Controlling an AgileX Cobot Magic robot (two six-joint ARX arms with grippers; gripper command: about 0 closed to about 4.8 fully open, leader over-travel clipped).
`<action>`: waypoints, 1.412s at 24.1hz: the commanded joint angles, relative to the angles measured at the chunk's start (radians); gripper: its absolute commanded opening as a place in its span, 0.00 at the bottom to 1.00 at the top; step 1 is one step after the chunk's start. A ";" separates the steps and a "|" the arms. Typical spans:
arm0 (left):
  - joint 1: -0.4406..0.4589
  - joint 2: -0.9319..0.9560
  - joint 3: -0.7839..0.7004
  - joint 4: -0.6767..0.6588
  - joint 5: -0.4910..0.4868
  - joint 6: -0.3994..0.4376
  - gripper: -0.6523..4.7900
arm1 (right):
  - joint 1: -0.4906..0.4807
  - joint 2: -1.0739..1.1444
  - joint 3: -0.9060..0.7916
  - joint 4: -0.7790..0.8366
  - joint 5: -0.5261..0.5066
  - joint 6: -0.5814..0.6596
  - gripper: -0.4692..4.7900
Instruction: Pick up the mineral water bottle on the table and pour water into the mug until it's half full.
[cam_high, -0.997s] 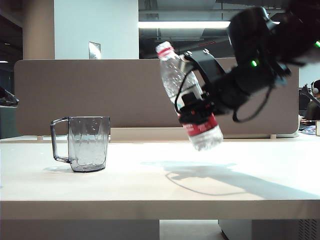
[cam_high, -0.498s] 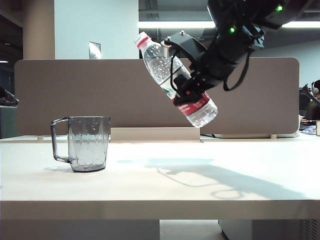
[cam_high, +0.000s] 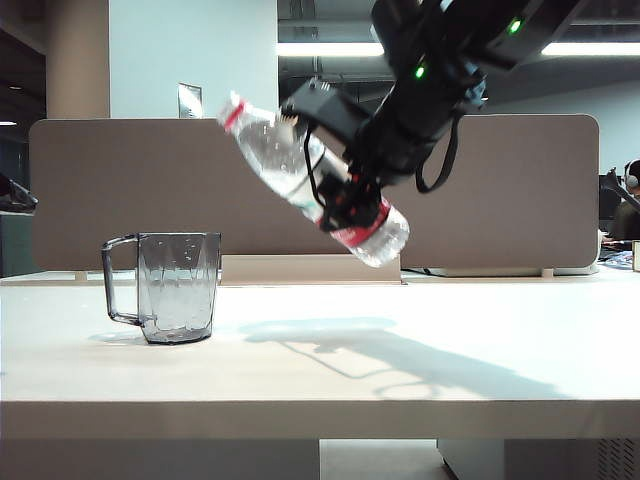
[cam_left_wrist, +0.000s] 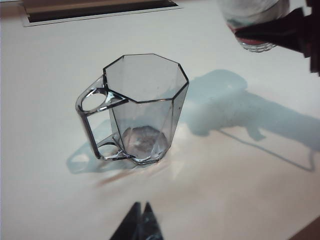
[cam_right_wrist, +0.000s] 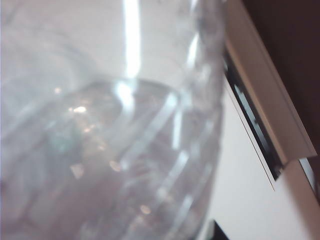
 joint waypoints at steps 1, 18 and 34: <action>0.002 -0.001 0.003 0.011 0.004 0.003 0.11 | 0.002 0.025 0.058 0.004 0.061 -0.068 0.58; 0.002 -0.001 0.003 0.011 0.004 0.003 0.11 | 0.013 0.074 0.107 0.056 0.215 -0.409 0.59; 0.002 -0.001 0.003 0.011 0.005 0.003 0.11 | 0.060 0.074 0.189 0.092 0.233 -0.420 0.59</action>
